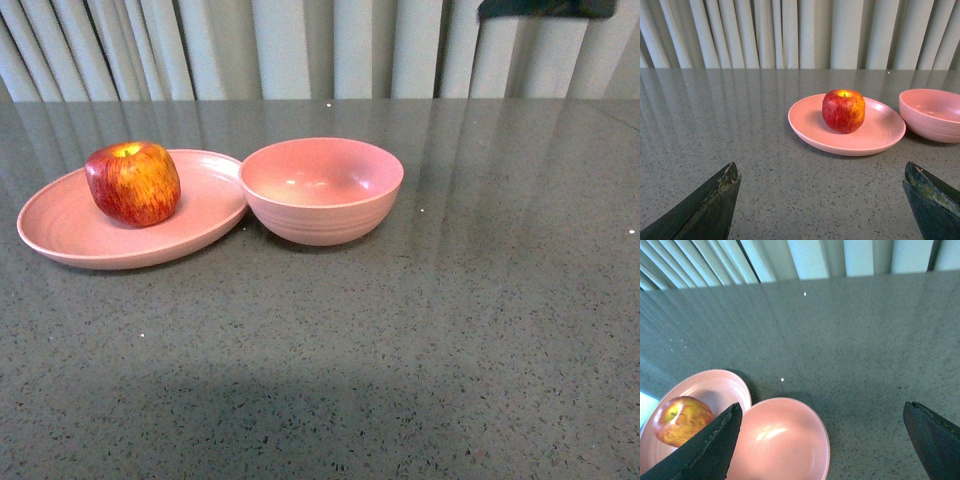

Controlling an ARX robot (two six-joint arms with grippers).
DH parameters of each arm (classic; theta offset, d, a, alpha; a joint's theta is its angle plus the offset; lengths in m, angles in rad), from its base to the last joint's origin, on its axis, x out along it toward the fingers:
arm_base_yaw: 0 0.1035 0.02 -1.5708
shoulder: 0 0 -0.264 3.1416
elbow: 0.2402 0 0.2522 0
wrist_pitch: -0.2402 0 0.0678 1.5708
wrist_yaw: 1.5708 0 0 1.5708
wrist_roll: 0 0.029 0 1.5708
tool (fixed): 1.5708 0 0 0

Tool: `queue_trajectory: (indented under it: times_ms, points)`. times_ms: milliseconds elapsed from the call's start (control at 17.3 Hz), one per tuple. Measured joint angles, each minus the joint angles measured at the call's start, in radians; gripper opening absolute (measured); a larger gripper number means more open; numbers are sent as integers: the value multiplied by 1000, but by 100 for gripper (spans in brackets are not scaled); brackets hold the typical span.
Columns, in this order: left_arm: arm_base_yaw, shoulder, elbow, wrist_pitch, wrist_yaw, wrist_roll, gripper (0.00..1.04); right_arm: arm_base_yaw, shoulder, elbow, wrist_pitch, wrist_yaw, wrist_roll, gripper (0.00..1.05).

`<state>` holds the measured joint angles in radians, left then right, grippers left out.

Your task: Move apple from plate to bowl

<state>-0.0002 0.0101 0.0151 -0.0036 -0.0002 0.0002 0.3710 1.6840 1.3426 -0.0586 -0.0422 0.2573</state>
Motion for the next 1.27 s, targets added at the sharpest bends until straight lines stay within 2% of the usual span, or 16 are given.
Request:
queue_trajectory:
  times_ms: [58, 231, 347, 521, 810, 1041, 1099, 1157, 1215, 1273]
  points:
    - [0, 0, 0, 0, 0, 0, 98, -19, -101, -83, 59, -10, -14, 98]
    - [0, 0, 0, 0, 0, 0, 98, -97, -392, -357, 259, 59, -83, 98]
    - [0, 0, 0, 0, 0, 0, 98, -155, -606, -541, 320, 75, -101, 98]
    - [0, 0, 0, 0, 0, 0, 98, -190, -875, -774, 256, 87, -114, 98]
    - [0, 0, 0, 0, 0, 0, 98, -205, -993, -863, 201, 77, -113, 98]
    - [0, 0, 0, 0, 0, 0, 98, -267, -1186, -964, 113, 54, -114, 97]
    - [0, 0, 0, 0, 0, 0, 98, -309, -1251, -1025, 174, 48, -166, 85]
    - [0, 0, 0, 0, -2, 0, 98, -373, -1329, -1087, 156, 49, -207, 71]
    - [0, 0, 0, 0, -2, 0, 98, -379, -1370, -1126, 145, 54, -219, 60]
    - [0, 0, 0, 0, 0, 0, 98, -370, -1421, -1172, 140, 42, -233, 44]
